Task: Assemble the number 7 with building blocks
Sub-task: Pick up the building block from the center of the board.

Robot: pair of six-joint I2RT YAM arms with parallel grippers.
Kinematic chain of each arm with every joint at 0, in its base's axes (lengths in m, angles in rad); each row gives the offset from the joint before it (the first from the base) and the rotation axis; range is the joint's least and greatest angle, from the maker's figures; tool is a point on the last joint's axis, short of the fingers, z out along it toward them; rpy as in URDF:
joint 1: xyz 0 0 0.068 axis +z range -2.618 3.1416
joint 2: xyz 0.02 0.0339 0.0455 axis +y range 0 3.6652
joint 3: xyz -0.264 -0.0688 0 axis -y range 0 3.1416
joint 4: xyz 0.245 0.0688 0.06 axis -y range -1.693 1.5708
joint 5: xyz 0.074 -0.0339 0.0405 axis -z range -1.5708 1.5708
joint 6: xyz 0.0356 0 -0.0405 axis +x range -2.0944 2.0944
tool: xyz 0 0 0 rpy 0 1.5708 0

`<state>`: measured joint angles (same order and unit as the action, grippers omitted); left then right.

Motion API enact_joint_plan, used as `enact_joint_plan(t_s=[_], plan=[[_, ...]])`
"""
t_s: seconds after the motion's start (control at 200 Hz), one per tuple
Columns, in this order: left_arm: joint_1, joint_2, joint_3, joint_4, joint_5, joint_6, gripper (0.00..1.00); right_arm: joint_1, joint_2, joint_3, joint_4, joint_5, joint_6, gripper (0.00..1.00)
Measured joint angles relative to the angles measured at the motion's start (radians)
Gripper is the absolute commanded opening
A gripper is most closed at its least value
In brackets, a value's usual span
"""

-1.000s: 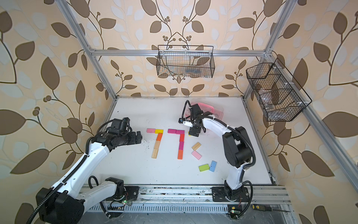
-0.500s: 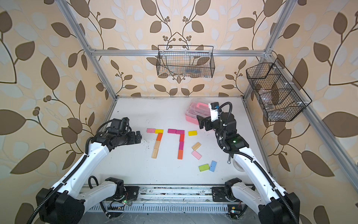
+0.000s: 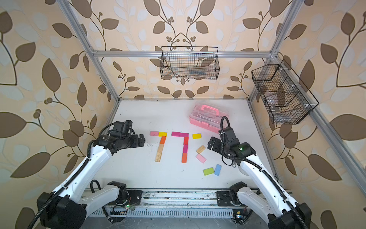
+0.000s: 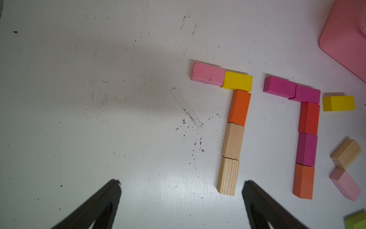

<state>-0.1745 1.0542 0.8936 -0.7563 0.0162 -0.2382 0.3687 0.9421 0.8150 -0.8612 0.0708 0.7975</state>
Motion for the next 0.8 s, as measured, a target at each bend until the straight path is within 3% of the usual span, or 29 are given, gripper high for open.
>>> enact_joint_plan(t_s=[0.17,0.415,0.505,0.645,0.8], plan=[[0.0,0.006,0.0,0.001,0.072,0.025,0.99,0.016,-0.006,-0.116,-0.056,0.039,0.071,0.81],[-0.012,0.04,-0.015,0.052,0.276,0.08,0.99,0.021,0.037,-0.217,-0.045,0.038,0.111,0.75],[-0.073,0.039,-0.051,0.097,0.347,0.106,0.99,0.021,0.064,-0.23,-0.019,0.037,0.117,0.74],[-0.246,0.01,-0.124,0.166,0.423,0.167,0.99,0.022,0.11,-0.259,0.029,0.023,0.119,0.71],[-0.344,-0.198,-0.254,0.298,0.476,0.269,0.99,0.022,0.147,-0.277,0.06,0.015,0.119,0.7]])
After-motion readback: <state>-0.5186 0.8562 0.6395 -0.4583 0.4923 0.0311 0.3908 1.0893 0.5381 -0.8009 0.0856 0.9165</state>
